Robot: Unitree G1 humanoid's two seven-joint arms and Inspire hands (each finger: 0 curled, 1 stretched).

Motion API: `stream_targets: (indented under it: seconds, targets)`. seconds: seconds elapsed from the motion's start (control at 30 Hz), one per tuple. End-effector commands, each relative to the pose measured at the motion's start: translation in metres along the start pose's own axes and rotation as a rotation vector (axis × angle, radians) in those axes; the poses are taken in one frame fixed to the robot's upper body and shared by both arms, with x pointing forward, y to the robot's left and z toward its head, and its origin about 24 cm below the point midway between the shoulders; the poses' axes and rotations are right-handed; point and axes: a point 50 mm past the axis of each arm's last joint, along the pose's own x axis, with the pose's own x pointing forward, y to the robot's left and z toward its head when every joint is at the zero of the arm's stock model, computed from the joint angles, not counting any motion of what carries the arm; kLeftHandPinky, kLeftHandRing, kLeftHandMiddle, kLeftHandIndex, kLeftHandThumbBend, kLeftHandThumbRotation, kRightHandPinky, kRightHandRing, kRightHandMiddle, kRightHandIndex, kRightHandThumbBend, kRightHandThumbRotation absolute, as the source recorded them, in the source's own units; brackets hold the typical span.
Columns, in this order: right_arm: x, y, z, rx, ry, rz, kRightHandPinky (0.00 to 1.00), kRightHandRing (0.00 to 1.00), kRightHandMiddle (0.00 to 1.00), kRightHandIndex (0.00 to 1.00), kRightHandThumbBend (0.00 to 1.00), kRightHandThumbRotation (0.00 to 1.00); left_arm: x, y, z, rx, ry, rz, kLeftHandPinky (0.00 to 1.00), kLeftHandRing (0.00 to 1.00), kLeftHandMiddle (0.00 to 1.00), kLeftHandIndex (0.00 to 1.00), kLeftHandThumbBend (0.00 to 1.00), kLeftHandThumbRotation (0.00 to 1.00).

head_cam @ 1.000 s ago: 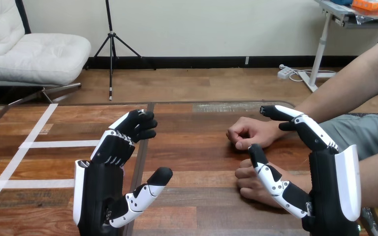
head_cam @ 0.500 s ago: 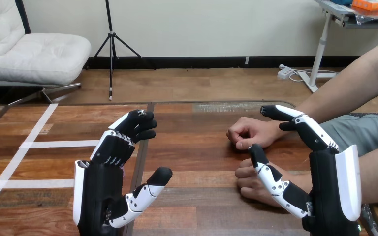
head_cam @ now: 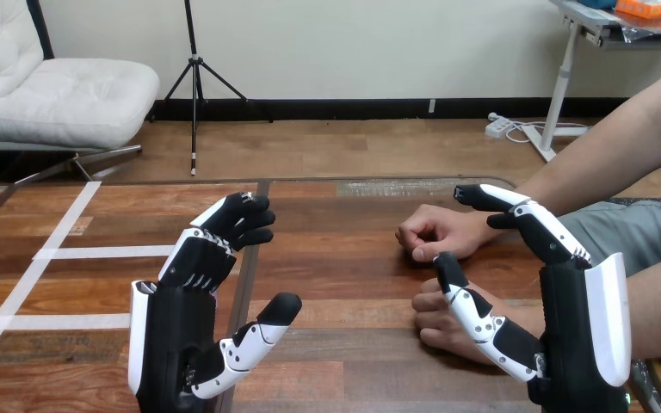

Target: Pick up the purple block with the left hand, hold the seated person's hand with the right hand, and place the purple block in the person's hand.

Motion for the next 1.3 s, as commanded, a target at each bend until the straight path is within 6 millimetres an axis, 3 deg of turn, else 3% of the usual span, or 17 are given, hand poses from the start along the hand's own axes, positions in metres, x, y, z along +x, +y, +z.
stream_targets:
  seconds: [0.0, 0.2, 0.53, 0.87, 1.27]
  targets:
    - [0.013, -0.004, 0.007, 0.012, -0.06, -0.042, 0.64, 0.71, 0.71, 0.7, 0.41, 0.35, 0.014, -0.002, 0.006, 0.009, -0.082, -0.014, 0.69, 0.74, 0.77, 0.76, 0.71, 0.38]
    - [0.013, -0.004, 0.006, 0.011, -0.058, -0.044, 0.63, 0.71, 0.71, 0.7, 0.41, 0.35, 0.017, 0.004, 0.007, 0.041, -0.081, -0.043, 0.7, 0.75, 0.78, 0.77, 0.72, 0.38]
    - [0.014, -0.004, 0.006, 0.009, -0.06, -0.042, 0.63, 0.71, 0.71, 0.7, 0.41, 0.34, 0.03, 0.028, 0.009, 0.19, -0.064, -0.183, 0.82, 0.86, 0.86, 0.84, 0.74, 0.45]
    - [0.015, -0.004, 0.006, 0.004, -0.064, -0.041, 0.63, 0.71, 0.71, 0.7, 0.41, 0.34, 0.049, 0.058, 0.019, 0.51, -0.047, -0.323, 0.98, 0.98, 0.98, 0.97, 0.77, 0.66]
    - [0.015, -0.003, 0.005, 0.005, -0.058, -0.035, 0.63, 0.71, 0.71, 0.7, 0.41, 0.35, 0.067, 0.078, 0.024, 0.845, -0.044, -0.384, 1.0, 1.0, 1.0, 1.0, 0.75, 0.86]
